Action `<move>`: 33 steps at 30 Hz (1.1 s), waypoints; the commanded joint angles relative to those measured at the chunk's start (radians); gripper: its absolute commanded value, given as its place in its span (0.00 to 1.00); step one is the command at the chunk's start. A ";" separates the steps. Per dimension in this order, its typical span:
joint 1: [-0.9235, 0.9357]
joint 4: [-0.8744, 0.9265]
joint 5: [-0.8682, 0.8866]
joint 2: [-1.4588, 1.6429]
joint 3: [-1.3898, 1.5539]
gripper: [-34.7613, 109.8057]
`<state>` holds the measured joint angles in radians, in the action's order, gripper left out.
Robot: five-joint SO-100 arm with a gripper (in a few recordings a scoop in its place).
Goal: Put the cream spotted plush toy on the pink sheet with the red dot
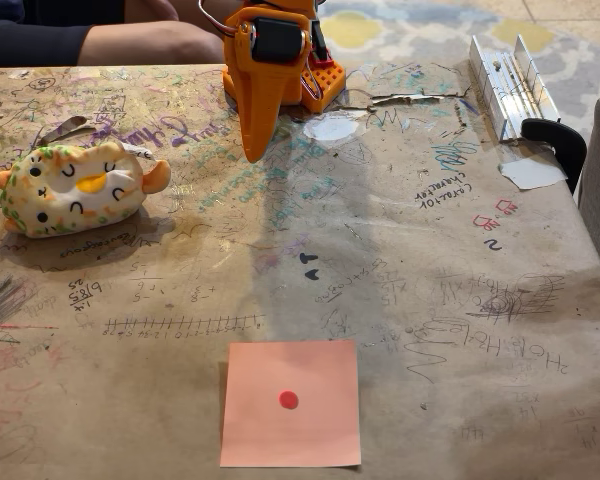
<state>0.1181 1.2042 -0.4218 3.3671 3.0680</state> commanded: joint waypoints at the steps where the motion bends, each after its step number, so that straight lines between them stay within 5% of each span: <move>1: 0.021 -0.011 0.002 0.005 -0.003 0.24; 24: 0.092 -0.055 0.020 -0.015 -0.078 0.24; 33: 0.373 -0.259 0.005 -0.703 -0.442 0.32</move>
<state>0.3390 0.9910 -0.3881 2.9100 2.8547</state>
